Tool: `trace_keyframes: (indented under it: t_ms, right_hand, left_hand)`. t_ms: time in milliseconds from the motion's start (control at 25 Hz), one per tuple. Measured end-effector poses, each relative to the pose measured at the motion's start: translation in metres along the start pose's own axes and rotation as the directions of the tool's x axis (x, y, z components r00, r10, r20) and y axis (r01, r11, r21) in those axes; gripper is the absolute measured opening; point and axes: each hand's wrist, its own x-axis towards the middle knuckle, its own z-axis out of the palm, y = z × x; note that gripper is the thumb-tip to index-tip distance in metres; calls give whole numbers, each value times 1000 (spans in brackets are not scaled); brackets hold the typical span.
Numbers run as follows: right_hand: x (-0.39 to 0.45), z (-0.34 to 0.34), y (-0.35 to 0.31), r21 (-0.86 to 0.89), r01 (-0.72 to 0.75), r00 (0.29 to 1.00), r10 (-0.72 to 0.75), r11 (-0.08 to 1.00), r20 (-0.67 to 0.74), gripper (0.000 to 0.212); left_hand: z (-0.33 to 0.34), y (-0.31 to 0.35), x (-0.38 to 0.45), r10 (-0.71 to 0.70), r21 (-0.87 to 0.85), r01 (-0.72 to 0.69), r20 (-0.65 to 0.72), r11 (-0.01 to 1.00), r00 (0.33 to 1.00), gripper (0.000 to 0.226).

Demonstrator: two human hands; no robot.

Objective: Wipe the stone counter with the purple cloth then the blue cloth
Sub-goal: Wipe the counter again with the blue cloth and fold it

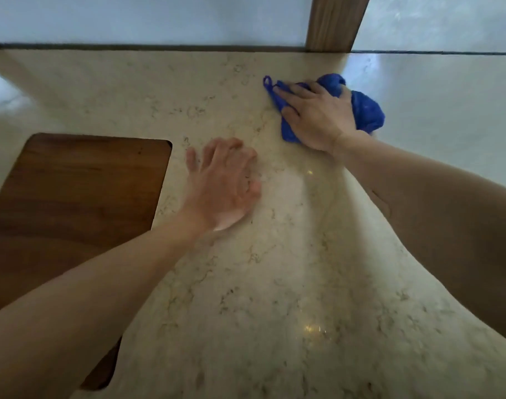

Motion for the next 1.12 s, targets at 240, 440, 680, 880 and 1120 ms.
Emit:
trace_keyframes:
  t_ms: [240, 440, 680, 880, 1120]
  right_hand:
    - [-218, 35, -58, -88, -13, 1000, 11, 996, -24, 51]
    - [-417, 70, -127, -103, -102, 992, 94, 989, -83, 49]
    - [-534, 95, -232, -73, -225, 974, 222, 972, -42, 50]
    - [-502, 104, -274, -79, -225, 974, 224, 971, -29, 50]
    - [-333, 92, -242, -47, -322, 944, 317, 946, -94, 52]
  left_hand:
    - [-7, 11, -16, -142, 67, 144, -43, 987, 989, 44]
    - [-22, 2, -109, -130, 122, 118, 103, 986, 986, 41]
    - [-49, -65, -171, -74, 169, 44, 172, 985, 982, 51]
    - [-57, -100, -141, -150, 152, 130, 135, 980, 979, 59]
    - [-45, -141, -95, -150, 184, 123, 142, 975, 978, 62]
